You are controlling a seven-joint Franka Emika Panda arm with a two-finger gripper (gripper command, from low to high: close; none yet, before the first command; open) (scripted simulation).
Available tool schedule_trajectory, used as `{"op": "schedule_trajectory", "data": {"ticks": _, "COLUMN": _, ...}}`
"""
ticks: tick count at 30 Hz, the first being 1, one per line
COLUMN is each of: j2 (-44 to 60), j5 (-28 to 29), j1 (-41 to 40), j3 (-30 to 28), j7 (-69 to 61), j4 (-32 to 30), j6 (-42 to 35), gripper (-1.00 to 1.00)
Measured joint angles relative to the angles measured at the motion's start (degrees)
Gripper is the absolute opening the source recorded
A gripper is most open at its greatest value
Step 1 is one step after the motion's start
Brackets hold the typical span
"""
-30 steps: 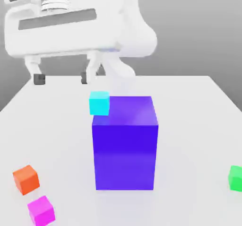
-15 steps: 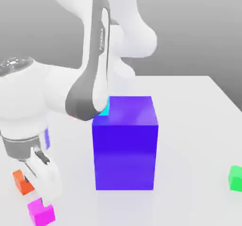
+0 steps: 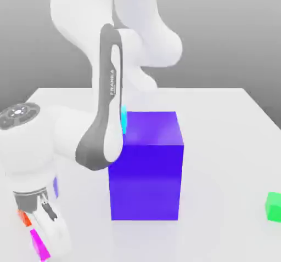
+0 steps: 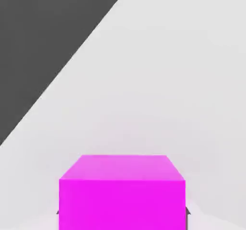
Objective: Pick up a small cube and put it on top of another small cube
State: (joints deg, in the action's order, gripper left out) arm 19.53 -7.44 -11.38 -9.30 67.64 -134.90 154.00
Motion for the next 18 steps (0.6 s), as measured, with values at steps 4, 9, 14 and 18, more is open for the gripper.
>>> {"op": "schedule_trajectory", "data": {"ticks": 4, "j2": -2.05, "j5": 2.48, "j1": 5.47, "j3": 5.47, "j7": -2.88, "j4": -0.69, "j6": -1.71, "gripper": -1.00}}
{"op": "schedule_trajectory", "data": {"ticks": 9, "j2": -4.04, "j5": 5.37, "j1": 12.36, "j3": 12.41, "j7": -6.67, "j4": -1.63, "j6": -2.96, "gripper": -1.00}}
{"op": "schedule_trajectory", "data": {"ticks": 14, "j2": -6.25, "j5": 8.58, "j1": 19.55, "j3": 19.74, "j7": -10.57, "j4": -2.69, "j6": -4.16, "gripper": -1.00}}
{"op": "schedule_trajectory", "data": {"ticks": 18, "j2": -8.18, "j5": 11.64, "j1": 25.95, "j3": 26.32, "j7": -13.91, "j4": -3.45, "j6": -5.26, "gripper": -1.00}}
